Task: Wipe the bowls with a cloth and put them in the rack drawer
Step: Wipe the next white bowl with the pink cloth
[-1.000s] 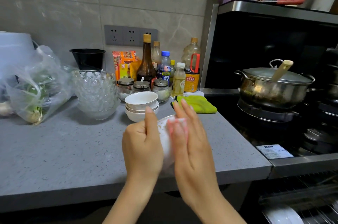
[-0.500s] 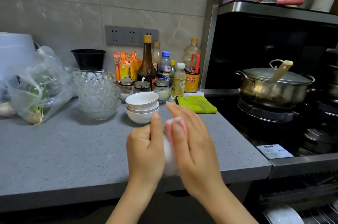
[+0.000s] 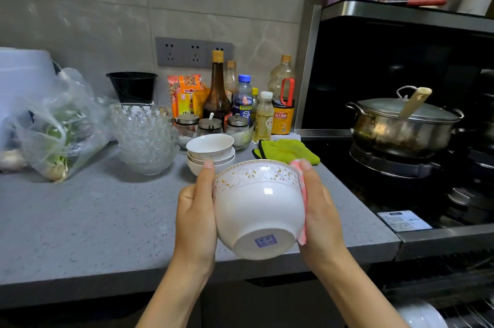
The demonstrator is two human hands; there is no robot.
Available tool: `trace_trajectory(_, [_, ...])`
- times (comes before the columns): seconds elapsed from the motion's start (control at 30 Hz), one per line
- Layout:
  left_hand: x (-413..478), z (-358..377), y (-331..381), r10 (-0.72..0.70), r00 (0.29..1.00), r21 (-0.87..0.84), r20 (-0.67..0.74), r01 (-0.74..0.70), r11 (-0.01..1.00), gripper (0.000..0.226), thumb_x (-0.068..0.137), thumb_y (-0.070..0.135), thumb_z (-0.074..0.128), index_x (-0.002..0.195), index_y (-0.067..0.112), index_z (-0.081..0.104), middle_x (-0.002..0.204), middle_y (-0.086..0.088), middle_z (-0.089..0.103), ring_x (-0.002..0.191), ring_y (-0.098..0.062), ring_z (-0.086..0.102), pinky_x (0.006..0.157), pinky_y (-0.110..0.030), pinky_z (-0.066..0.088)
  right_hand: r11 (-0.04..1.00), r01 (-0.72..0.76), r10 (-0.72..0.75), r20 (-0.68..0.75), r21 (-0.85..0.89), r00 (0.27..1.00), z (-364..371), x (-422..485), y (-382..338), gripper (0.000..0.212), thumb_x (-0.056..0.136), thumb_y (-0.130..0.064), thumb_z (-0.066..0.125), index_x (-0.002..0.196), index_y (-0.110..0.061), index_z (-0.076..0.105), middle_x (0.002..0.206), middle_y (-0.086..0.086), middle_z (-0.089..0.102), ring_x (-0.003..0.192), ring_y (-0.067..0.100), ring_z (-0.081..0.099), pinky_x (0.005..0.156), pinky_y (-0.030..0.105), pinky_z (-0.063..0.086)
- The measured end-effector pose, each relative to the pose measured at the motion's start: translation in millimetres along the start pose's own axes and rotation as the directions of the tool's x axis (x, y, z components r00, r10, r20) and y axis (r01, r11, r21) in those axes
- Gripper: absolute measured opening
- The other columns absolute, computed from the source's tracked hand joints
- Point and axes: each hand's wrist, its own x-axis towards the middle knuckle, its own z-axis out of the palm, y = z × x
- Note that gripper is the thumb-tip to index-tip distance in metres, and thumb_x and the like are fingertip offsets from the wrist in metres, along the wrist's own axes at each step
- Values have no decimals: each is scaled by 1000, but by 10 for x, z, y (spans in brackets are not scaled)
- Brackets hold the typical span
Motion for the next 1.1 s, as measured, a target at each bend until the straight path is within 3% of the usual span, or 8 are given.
trace_trajectory(0.23, [104, -16, 253, 79, 954, 337, 289, -179, 924, 60, 91, 51, 38, 72, 4, 70, 64, -9, 67, 58, -4, 60, 58, -15, 46, 987, 114, -105, 92, -109, 990, -109, 114, -22, 51, 81, -49, 46, 46, -12, 43, 45, 7, 41, 45, 24, 42, 39, 23, 27])
trace_trajectory(0.4, [141, 64, 222, 340, 786, 577, 516, -612, 540, 51, 89, 58, 36, 57, 19, 42, 46, 3, 30, 45, -9, 26, 47, -33, 23, 904, 329, -280, 203, -272, 938, -42, 111, -12, 64, 80, -58, 47, 54, 0, 40, 50, 8, 39, 48, 16, 38, 43, 36, 24])
trace_trajectory(0.57, [117, 46, 70, 358, 851, 528, 383, -521, 671, 59, 88, 56, 39, 52, 9, 33, 43, -1, 25, 43, -10, 25, 44, -36, 19, 905, 298, -272, 126, -305, 954, -34, 64, 79, 57, 87, -57, 42, 51, -13, 41, 48, -4, 40, 49, 12, 42, 48, 33, 31])
trace_trajectory(0.67, [79, 54, 16, 340, 921, 460, 190, -389, 798, 60, 87, 54, 42, 45, 14, 32, 39, 4, 29, 40, -9, 28, 42, -33, 18, 930, 241, -207, 146, -276, 967, -10, 22, 169, 61, 88, -67, 30, 100, -21, 68, 90, -1, 70, 85, 13, 66, 77, 36, 54])
trace_trajectory(0.87, [1, 118, -112, 342, 938, 508, 46, -317, 801, 73, 87, 60, 30, 48, 1, 49, 41, -11, 47, 43, -29, 42, 45, -48, 36, 619, 582, -491, 318, -528, 811, 150, -183, 283, 49, 100, -50, 22, 145, -36, 33, 150, -28, 30, 142, -7, 18, 116, 23, 18])
trace_trajectory(0.97, [-57, 103, -87, 344, 939, 460, -1, -305, 834, 66, 85, 61, 33, 49, 5, 34, 41, -7, 32, 43, -18, 30, 43, -44, 26, 828, 422, -345, 258, -370, 902, 62, -108, 193, 44, 99, -56, 20, 139, -50, 38, 134, -23, 50, 105, 7, 63, 88, 35, 53])
trace_trajectory(1.03, [-49, 90, -40, 319, 947, 356, -32, -287, 889, 60, 83, 60, 37, 51, 9, 29, 45, -9, 29, 47, -18, 30, 42, -45, 23, 965, 177, -142, 186, -193, 972, 22, -87, 126, 39, 100, -57, 22, 133, -52, 43, 112, -20, 66, 55, 6, 60, 50, 18, 49])
trace_trajectory(1.1, [-20, 87, -17, 320, 946, 314, -46, -290, 904, 64, 83, 59, 39, 53, 3, 32, 46, -18, 32, 49, -19, 33, 41, -48, 28, 964, 204, -170, 191, -174, 967, 60, -142, 84, 39, 96, -63, 21, 128, -58, 43, 111, -25, 65, 61, 10, 58, 50, 21, 51])
